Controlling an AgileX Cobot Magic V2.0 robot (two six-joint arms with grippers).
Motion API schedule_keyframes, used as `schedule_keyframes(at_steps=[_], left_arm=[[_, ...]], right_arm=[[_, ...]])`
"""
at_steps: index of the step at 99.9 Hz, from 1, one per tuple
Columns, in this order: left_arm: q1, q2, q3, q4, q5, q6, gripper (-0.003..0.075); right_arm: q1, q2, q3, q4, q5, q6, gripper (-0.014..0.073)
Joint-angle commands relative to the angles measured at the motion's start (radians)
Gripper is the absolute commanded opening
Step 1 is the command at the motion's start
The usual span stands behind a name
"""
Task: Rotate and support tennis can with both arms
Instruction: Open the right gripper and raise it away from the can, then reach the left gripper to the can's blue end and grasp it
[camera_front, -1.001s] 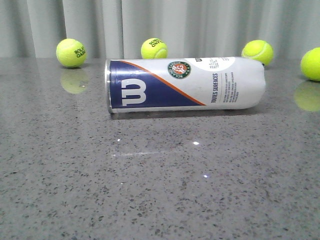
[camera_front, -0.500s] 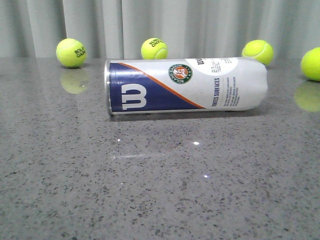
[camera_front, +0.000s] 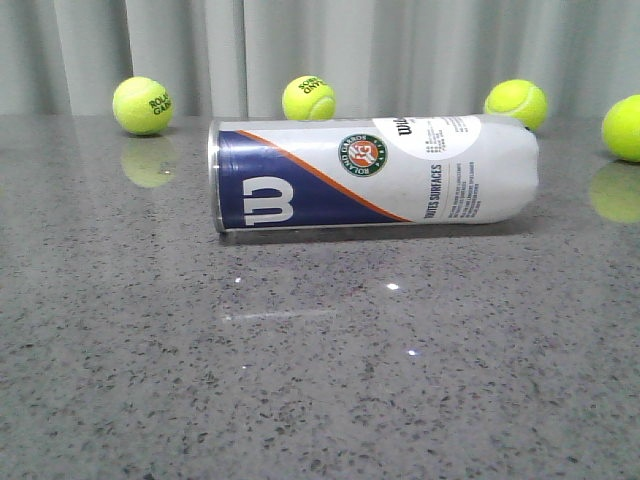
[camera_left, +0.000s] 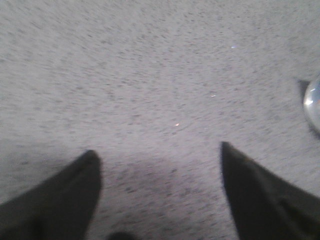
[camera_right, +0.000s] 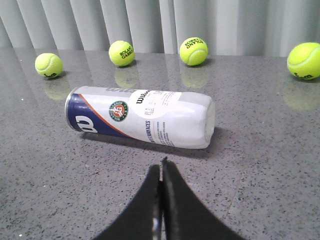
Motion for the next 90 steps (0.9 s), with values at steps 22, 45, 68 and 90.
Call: schedule_keyframes(at_steps=[22, 45, 68, 90], left_arm=[[-0.002, 0.268, -0.099, -0.737, 0.021, 0.457, 0.0608], [-0.025, 0.475, -0.118, -1.238, 0.156, 0.808, 0.0608], [-0.175, 0.686, -0.231, -1.293, 0.192, 0.828, 0.0608], [-0.297, 0.892, -0.39, -1.336, 0.33, 0.832, 0.059]], right_arm=[[-0.001, 0.012, -0.025, -0.001, -0.073, -0.01, -0.0061], [-0.001, 0.012, -0.025, -0.001, -0.073, -0.01, -0.0061], [-0.001, 0.012, -0.025, -0.001, -0.073, -0.01, -0.0061], [-0.001, 0.012, -0.025, -0.001, -0.073, -0.01, -0.0061]])
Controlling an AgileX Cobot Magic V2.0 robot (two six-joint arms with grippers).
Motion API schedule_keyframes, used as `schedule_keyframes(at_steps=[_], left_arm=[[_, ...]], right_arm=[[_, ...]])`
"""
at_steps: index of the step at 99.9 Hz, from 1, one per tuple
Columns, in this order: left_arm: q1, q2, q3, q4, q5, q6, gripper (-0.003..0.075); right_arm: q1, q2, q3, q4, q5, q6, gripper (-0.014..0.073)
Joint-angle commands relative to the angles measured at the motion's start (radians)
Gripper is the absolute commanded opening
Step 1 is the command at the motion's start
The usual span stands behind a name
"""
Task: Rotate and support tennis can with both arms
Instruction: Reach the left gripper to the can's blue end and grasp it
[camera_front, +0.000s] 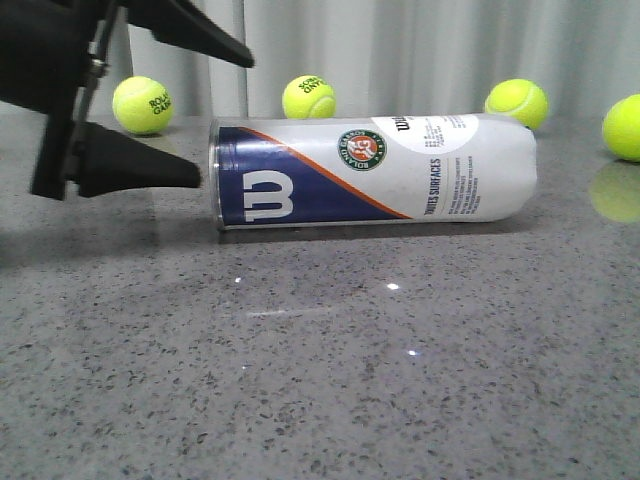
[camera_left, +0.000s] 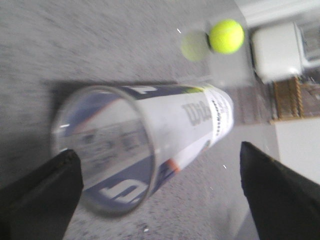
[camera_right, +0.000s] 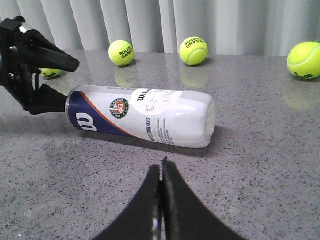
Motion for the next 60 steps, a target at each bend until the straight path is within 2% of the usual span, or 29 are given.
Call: schedule_keyframes(at_steps=[1, 14, 27, 47, 60], left_arm=[[-0.046, 0.037, -0.094, -0.072, 0.117, 0.008, 0.0583], [-0.089, 0.13, -0.177, -0.072, 0.182, 0.008, 0.0489], [-0.103, 0.183, -0.229, -0.079, 0.232, 0.008, 0.0323], [-0.103, 0.192, -0.233, -0.132, 0.257, 0.008, 0.0093], [-0.103, 0.192, -0.233, -0.157, 0.273, 0.008, 0.0]], right_arm=[[-0.001, 0.012, -0.025, -0.001, -0.073, -0.01, -0.0061], [-0.001, 0.012, -0.025, -0.001, -0.073, -0.01, -0.0061], [-0.001, 0.012, -0.025, -0.001, -0.073, -0.01, -0.0061], [-0.001, 0.012, -0.025, -0.001, -0.073, -0.01, -0.0061], [-0.001, 0.012, -0.025, -0.001, -0.073, -0.01, -0.0061]])
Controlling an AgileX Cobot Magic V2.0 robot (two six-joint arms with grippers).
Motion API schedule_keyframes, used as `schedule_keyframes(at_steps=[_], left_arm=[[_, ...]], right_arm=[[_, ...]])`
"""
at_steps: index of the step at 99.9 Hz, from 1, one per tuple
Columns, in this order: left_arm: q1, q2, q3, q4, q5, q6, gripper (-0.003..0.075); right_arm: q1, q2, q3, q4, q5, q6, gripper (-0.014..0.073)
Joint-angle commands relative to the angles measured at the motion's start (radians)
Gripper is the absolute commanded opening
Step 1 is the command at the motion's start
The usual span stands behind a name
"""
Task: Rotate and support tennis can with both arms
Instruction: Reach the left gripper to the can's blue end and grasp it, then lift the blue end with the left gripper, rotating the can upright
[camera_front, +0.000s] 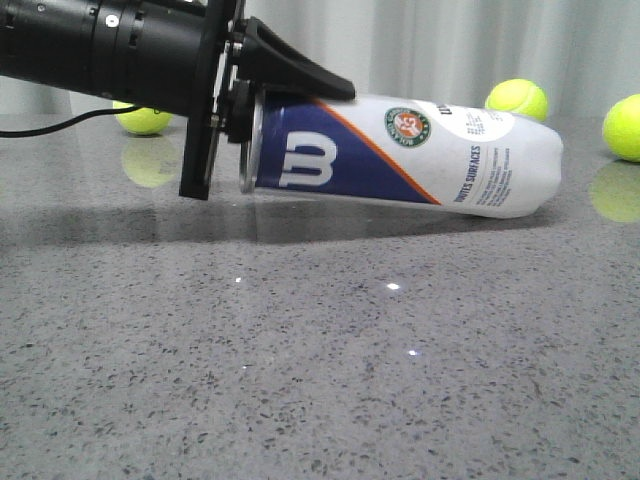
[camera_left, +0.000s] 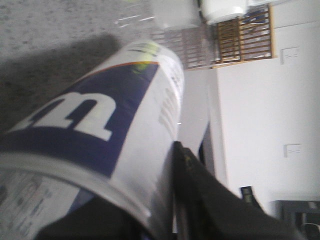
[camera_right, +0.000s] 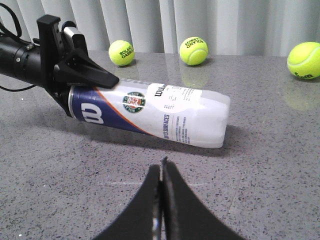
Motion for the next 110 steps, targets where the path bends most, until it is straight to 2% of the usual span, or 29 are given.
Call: schedule_keyframes(at_steps=[1, 15, 24, 42, 52, 71, 85, 95, 110], left_arm=[[-0.007, -0.041, -0.029, -0.069, 0.066, 0.005, -0.0007], [0.0, -0.041, -0.029, -0.08, 0.132, 0.006, -0.0018], [0.013, -0.043, -0.029, -0.104, 0.183, 0.069, -0.0018], [0.047, -0.105, -0.029, -0.105, 0.178, 0.137, -0.0019], [0.064, -0.167, -0.039, -0.056, 0.142, 0.166, -0.0019], [0.064, -0.316, -0.156, 0.291, 0.002, 0.157, -0.0019], [0.064, -0.404, -0.278, 0.549, -0.029, 0.053, -0.0019], [0.064, -0.441, -0.369, 0.775, -0.012, -0.07, -0.0019], [0.059, -0.451, -0.485, 1.122, 0.068, -0.375, -0.0019]], right_arm=[[-0.001, 0.012, -0.025, -0.001, -0.073, -0.01, -0.0061], [-0.001, 0.012, -0.025, -0.001, -0.073, -0.01, -0.0061], [-0.001, 0.012, -0.025, -0.001, -0.073, -0.01, -0.0061], [-0.001, 0.012, -0.025, -0.001, -0.073, -0.01, -0.0061], [-0.001, 0.012, -0.025, -0.001, -0.073, -0.01, -0.0061], [-0.001, 0.012, -0.025, -0.001, -0.073, -0.01, -0.0061], [-0.001, 0.012, -0.025, -0.001, -0.073, -0.01, -0.0061], [-0.001, 0.012, -0.025, -0.001, -0.073, -0.01, -0.0061], [-0.001, 0.012, -0.025, -0.001, -0.073, -0.01, -0.0061]])
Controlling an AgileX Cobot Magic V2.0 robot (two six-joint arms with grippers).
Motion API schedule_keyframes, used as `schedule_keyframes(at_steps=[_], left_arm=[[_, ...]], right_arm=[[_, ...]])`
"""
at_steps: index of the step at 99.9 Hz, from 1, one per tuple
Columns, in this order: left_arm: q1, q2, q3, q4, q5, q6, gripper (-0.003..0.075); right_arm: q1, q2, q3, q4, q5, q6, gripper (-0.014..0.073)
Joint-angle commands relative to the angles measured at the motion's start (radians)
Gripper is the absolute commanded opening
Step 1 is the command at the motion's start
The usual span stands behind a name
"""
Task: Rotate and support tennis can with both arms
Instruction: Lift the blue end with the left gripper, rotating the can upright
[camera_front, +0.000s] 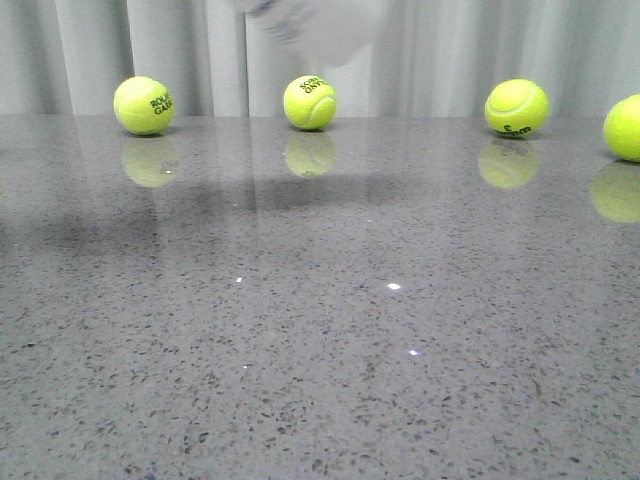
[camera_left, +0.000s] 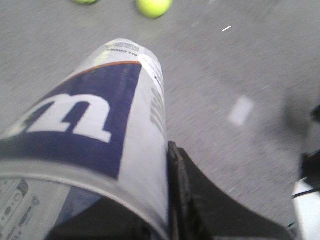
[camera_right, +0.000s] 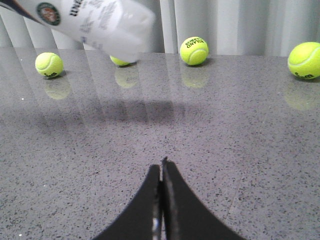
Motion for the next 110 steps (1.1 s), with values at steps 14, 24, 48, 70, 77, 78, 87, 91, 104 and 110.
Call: schedule_keyframes(at_steps=[14, 24, 48, 70, 77, 78, 87, 91, 104, 110], left_arm=[[-0.073, -0.032, -0.108, 0.363, 0.052, -0.245, -0.0019], [-0.161, -0.023, -0.108, 0.449, 0.065, -0.245, -0.0019], [-0.325, 0.035, -0.108, 0.624, 0.131, -0.245, -0.0018], [-0.353, 0.068, -0.128, 0.626, 0.131, -0.245, -0.0006], [-0.353, 0.072, -0.138, 0.626, 0.131, -0.245, 0.0034], [-0.353, 0.072, -0.14, 0.626, 0.131, -0.245, 0.0045], [-0.353, 0.074, -0.148, 0.626, 0.131, -0.245, 0.0122], [-0.353, 0.074, -0.153, 0.626, 0.131, -0.245, 0.0156], [-0.353, 0.075, -0.159, 0.626, 0.125, -0.245, 0.0279], [-0.353, 0.079, -0.159, 0.626, 0.125, -0.245, 0.0286]], right_arm=[[-0.001, 0.012, -0.025, -0.001, -0.073, -0.01, -0.0061], [-0.001, 0.012, -0.025, -0.001, -0.073, -0.01, -0.0061], [-0.001, 0.012, -0.025, -0.001, -0.073, -0.01, -0.0061], [-0.001, 0.012, -0.025, -0.001, -0.073, -0.01, -0.0061], [-0.001, 0.012, -0.025, -0.001, -0.073, -0.01, -0.0061], [-0.001, 0.012, -0.025, -0.001, -0.073, -0.01, -0.0061], [-0.001, 0.012, -0.025, -0.001, -0.073, -0.01, -0.0061], [-0.001, 0.012, -0.025, -0.001, -0.073, -0.01, -0.0061], [-0.001, 0.012, -0.025, -0.001, -0.073, -0.01, -0.0061], [-0.001, 0.012, -0.025, -0.001, -0.073, -0.01, -0.0061]])
